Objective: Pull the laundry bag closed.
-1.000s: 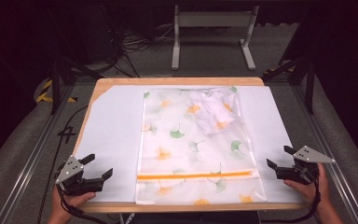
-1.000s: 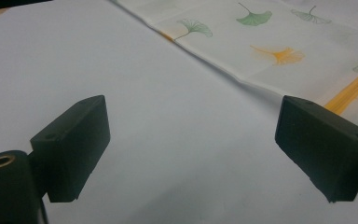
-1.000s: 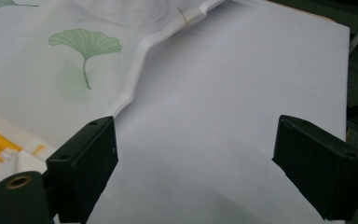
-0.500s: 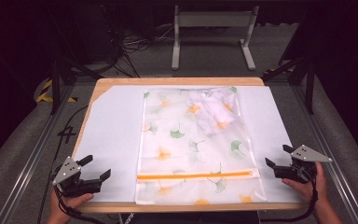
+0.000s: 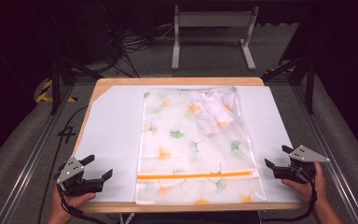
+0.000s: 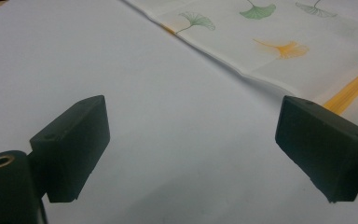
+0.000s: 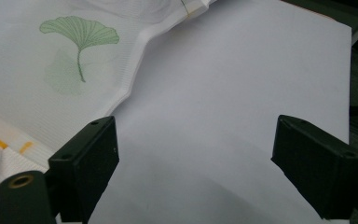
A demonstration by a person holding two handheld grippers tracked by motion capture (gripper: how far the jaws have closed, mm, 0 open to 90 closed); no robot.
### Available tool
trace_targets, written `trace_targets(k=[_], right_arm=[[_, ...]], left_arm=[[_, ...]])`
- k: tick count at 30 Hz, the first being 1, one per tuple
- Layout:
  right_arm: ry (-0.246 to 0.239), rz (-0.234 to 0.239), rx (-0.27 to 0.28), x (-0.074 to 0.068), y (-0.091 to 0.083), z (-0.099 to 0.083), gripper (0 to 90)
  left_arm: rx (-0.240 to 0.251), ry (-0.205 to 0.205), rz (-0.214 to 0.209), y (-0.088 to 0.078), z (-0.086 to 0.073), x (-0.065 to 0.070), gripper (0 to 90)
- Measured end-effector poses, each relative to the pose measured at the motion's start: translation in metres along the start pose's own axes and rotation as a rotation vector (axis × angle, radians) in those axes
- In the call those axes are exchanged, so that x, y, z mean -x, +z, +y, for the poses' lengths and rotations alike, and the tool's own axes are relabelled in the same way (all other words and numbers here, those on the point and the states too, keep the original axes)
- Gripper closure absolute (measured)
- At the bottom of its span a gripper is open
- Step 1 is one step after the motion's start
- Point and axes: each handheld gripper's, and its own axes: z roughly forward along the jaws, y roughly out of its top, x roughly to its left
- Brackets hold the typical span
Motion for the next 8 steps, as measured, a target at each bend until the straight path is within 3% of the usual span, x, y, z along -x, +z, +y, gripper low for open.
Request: trace_targets(k=[8], right_arm=[[0.012,-0.003,0.016,0.0015,-0.0027,0.0001,14.8]], left_arm=[[0.001,-0.006,0.001,0.0001,0.0003,0.0011,10.8]])
